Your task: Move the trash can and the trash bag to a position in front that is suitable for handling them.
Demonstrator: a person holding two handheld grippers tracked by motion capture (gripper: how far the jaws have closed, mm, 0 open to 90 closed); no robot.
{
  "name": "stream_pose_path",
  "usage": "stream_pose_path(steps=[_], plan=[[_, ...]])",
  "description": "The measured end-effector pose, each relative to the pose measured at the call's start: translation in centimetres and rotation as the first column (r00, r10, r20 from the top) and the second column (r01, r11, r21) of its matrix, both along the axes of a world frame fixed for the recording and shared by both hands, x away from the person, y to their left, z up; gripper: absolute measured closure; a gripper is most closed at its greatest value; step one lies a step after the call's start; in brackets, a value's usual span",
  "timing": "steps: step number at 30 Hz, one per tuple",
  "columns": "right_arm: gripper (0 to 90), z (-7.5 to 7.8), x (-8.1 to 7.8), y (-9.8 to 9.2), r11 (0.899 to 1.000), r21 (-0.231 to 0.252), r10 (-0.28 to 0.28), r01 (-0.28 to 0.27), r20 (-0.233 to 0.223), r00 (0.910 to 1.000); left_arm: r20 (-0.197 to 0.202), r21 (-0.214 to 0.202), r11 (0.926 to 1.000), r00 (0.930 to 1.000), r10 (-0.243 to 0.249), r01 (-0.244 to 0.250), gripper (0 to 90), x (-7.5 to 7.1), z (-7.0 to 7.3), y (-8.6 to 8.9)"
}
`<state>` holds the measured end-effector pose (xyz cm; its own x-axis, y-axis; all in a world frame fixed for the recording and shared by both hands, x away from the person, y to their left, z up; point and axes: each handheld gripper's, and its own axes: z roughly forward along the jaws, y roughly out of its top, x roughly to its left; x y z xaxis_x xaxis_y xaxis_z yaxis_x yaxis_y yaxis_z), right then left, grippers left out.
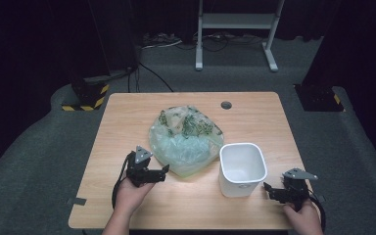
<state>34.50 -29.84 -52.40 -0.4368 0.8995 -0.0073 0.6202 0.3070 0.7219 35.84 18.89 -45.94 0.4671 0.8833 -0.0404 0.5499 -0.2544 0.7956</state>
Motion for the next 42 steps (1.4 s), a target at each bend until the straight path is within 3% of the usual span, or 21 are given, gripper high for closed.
stream_pose_path(steps=[8,9,10,15,20,23,28,29,35,42], plan=[[11.5,0.0,0.0,0.0,1.000,0.002,0.001,-0.001,-0.001,1.0000,0.025,-0.009,0.9999,0.9996,-0.011,0.012,12.5,2.3,1.0,-1.3],[11.5,0.0,0.0,0.0,1.000,0.004,0.000,0.000,-0.003,1.0000,0.025,-0.015,0.9998,0.9996,-0.014,0.015,13.4,3.2,1.2,-1.7],[11.5,0.0,0.0,0.0,1.000,0.004,0.000,0.000,-0.003,1.0000,0.025,-0.015,0.9998,0.9996,-0.014,0.015,14.7,3.2,1.2,-1.7],[11.5,0.0,0.0,0.0,1.000,0.004,0.000,0.000,-0.003,1.0000,0.007,0.014,0.9999,1.0000,0.002,-0.002,19.3,6.3,2.0,-3.1],[11.5,0.0,0.0,0.0,1.000,0.003,0.003,-0.003,-0.002,1.0000,-0.005,0.035,0.9994,1.0000,-0.007,0.007,26.3,8.1,1.8,-4.3],[11.5,0.0,0.0,0.0,1.000,0.002,0.002,-0.002,-0.001,1.0000,-0.038,0.064,0.9978,0.9991,-0.016,0.019,32.2,9.6,0.6,-5.3],[11.5,0.0,0.0,0.0,1.000,0.002,0.003,-0.003,-0.002,1.0000,-0.079,0.078,0.9967,0.9968,-0.015,0.021,34.9,10.3,-0.8,-5.8],[11.5,0.0,0.0,0.0,1.000,0.002,0.003,-0.003,-0.002,1.0000,-0.103,0.080,0.9965,0.9946,-0.016,0.025,35.7,10.2,-1.4,-5.8],[11.5,0.0,0.0,0.0,1.000,0.003,0.003,-0.003,-0.002,1.0000,-0.121,0.088,0.9959,0.9926,-0.009,0.020,36.3,9.2,-2.7,-5.6],[11.5,0.0,0.0,0.0,1.000,0.002,0.004,-0.004,-0.002,1.0000,-0.110,0.091,0.9955,0.9939,-0.014,0.024,36.5,7.2,-3.0,-4.9]])
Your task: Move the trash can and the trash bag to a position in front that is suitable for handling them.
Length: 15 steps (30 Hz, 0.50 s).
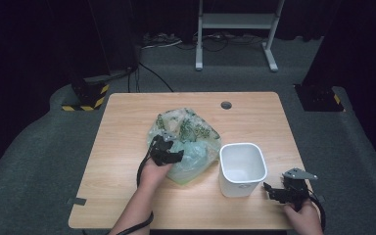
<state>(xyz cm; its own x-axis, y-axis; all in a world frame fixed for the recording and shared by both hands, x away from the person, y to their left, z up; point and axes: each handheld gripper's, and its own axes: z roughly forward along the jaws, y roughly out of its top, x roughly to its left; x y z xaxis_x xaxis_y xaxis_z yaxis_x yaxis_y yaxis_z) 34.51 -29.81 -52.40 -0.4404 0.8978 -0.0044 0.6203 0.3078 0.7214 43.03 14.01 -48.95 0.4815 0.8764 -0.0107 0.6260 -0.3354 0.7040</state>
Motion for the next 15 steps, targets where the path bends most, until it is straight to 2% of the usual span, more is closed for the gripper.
stream_pose_path(steps=[1,7,11,12,13,14,15], plan=[[11.5,0.0,0.0,0.0,1.000,0.000,0.000,0.000,0.000,1.0000,0.014,0.010,0.9999,0.9999,-0.004,0.004,36.6,-0.9,0.1,0.3],[11.5,0.0,0.0,0.0,1.000,0.000,0.001,-0.001,0.000,1.0000,0.028,0.042,0.9991,0.9996,0.000,-0.002,36.8,-3.8,-0.1,1.0],[11.5,0.0,0.0,0.0,1.000,-0.001,0.001,-0.001,0.000,1.0000,0.037,0.043,0.9991,0.9993,0.000,-0.001,36.8,-5.9,-0.1,1.7],[11.5,0.0,0.0,0.0,1.000,0.000,0.002,-0.002,0.000,1.0000,0.037,0.043,0.9991,0.9993,0.000,-0.001,36.7,-5.9,-0.1,1.7],[11.5,0.0,0.0,0.0,1.000,0.000,0.002,-0.002,0.000,1.0000,0.037,0.038,0.9993,0.9993,0.002,-0.003,36.7,-7.0,0.0,2.0],[11.5,0.0,0.0,0.0,1.000,-0.001,0.002,-0.002,0.000,1.0000,0.037,0.038,0.9993,0.9993,0.002,-0.003,36.7,-7.0,0.0,2.0],[11.5,0.0,0.0,0.0,1.000,-0.001,0.002,-0.002,0.000,1.0000,0.045,0.033,0.9994,0.9990,0.005,-0.006,36.7,-8.2,0.1,2.3]])
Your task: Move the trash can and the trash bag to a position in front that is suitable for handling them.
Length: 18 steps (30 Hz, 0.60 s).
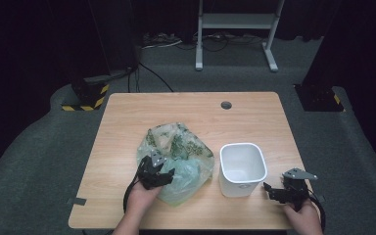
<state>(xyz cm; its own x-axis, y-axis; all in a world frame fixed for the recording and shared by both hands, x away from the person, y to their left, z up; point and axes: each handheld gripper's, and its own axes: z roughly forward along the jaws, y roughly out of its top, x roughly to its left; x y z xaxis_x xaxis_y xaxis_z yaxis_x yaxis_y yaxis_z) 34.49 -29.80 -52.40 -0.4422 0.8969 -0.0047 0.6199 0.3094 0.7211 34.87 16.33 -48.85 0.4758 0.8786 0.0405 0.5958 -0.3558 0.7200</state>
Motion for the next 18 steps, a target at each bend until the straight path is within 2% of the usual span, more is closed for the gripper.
stream_pose_path(steps=[1,2,3,4,7,9,10,11,12,13,14,15,17,18], plan=[[11.5,0.0,0.0,0.0,1.000,0.000,0.000,0.000,0.000,1.0000,0.000,0.000,1.0000,1.0000,0.000,0.000,36.7,0.0,0.0,0.0],[11.5,0.0,0.0,0.0,1.000,0.000,0.000,0.000,0.000,1.0000,0.000,0.001,1.0000,1.0000,0.004,-0.004,36.4,-1.1,0.0,0.4],[11.5,0.0,0.0,0.0,1.000,0.000,0.000,0.000,0.000,1.0000,0.000,0.001,1.0000,1.0000,0.004,-0.004,36.2,-1.1,0.0,0.4],[11.5,0.0,0.0,0.0,1.000,0.000,0.000,0.000,0.000,1.0000,0.003,-0.006,1.0000,1.0000,0.007,-0.007,36.2,-2.1,0.1,0.7],[11.5,0.0,0.0,0.0,1.000,0.000,0.000,0.000,0.000,1.0000,0.012,-0.015,0.9999,0.9999,0.008,-0.008,36.0,-3.6,0.2,1.4],[11.5,0.0,0.0,0.0,1.000,0.000,0.000,0.000,0.000,1.0000,0.016,-0.021,0.9997,0.9998,0.009,-0.009,35.5,-4.0,0.2,1.7],[11.5,0.0,0.0,0.0,1.000,0.000,0.000,0.000,0.000,1.0000,0.036,-0.052,0.9984,0.9991,0.021,-0.020,33.3,-4.8,0.6,2.2],[11.5,0.0,0.0,0.0,1.000,0.000,0.000,0.000,0.000,1.0000,0.036,-0.052,0.9984,0.9991,0.021,-0.020,31.7,-4.8,0.6,2.2],[11.5,0.0,0.0,0.0,1.000,0.000,0.000,0.000,0.000,1.0000,0.072,-0.117,0.9930,0.9971,0.025,-0.017,30.3,-5.5,1.4,2.9],[11.5,0.0,0.0,0.0,1.000,0.000,0.000,0.000,0.000,1.0000,0.072,-0.117,0.9930,0.9971,0.025,-0.017,29.5,-5.5,1.4,2.9],[11.5,0.0,0.0,0.0,1.000,0.000,0.000,0.000,0.000,1.0000,0.130,-0.160,0.9869,0.9908,0.038,-0.017,28.3,-6.0,2.5,3.6],[11.5,0.0,0.0,0.0,1.000,0.000,0.000,0.000,0.000,1.0000,0.156,-0.168,0.9855,0.9862,0.053,-0.027,27.7,-6.2,2.9,4.1],[11.5,0.0,0.0,0.0,1.000,0.000,0.000,0.000,0.000,1.0000,0.187,-0.167,0.9839,0.9778,0.095,-0.064,26.9,-6.2,3.4,5.4],[11.5,0.0,0.0,0.0,1.000,0.000,0.000,0.000,0.000,1.0000,0.186,-0.174,0.9812,0.9757,0.116,-0.083,26.0,-6.1,3.5,6.1]])
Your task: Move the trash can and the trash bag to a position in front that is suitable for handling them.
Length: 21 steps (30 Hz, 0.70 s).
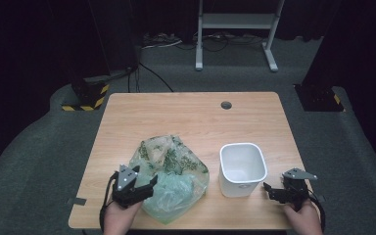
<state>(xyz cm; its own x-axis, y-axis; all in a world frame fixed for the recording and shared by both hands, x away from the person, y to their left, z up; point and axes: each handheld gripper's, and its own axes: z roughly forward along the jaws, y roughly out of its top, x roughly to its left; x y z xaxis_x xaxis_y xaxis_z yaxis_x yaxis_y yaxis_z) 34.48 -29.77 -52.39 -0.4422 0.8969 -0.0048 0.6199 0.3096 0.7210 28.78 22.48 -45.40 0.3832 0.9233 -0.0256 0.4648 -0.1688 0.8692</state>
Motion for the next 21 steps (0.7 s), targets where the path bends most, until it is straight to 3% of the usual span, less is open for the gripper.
stream_pose_path(steps=[1,2,4,10,16,21], plan=[[11.5,0.0,0.0,0.0,1.000,0.000,0.000,0.000,0.000,1.0000,0.000,0.000,1.0000,1.0000,0.000,0.000,25.3,0.0,0.0,0.0],[11.7,0.0,-0.1,0.0,1.000,0.001,0.017,-0.017,0.001,0.9999,-0.009,0.007,0.9991,0.9991,0.041,-0.041,24.8,0.2,-0.3,1.6],[12.5,0.0,-0.1,0.0,1.000,-0.003,0.023,-0.023,0.002,0.9997,-0.006,0.035,0.9962,0.9968,0.080,-0.080,24.1,0.2,-0.9,3.1],[14.0,0.2,-0.5,0.1,1.000,-0.019,0.015,-0.014,0.027,0.9995,-0.061,0.037,0.9900,0.9884,0.139,-0.137,21.3,-0.4,-3.2,6.6],[14.0,1.7,-0.5,0.2,1.000,0.024,0.016,-0.018,0.065,0.9977,-0.159,0.028,0.9882,0.9753,0.153,-0.151,18.4,-0.7,-5.6,8.8],[14.0,3.4,0.2,0.7,0.998,0.044,0.029,-0.035,0.123,0.9920,-0.192,0.020,0.9883,0.9696,0.152,-0.151,18.5,-0.5,-6.6,9.2]])
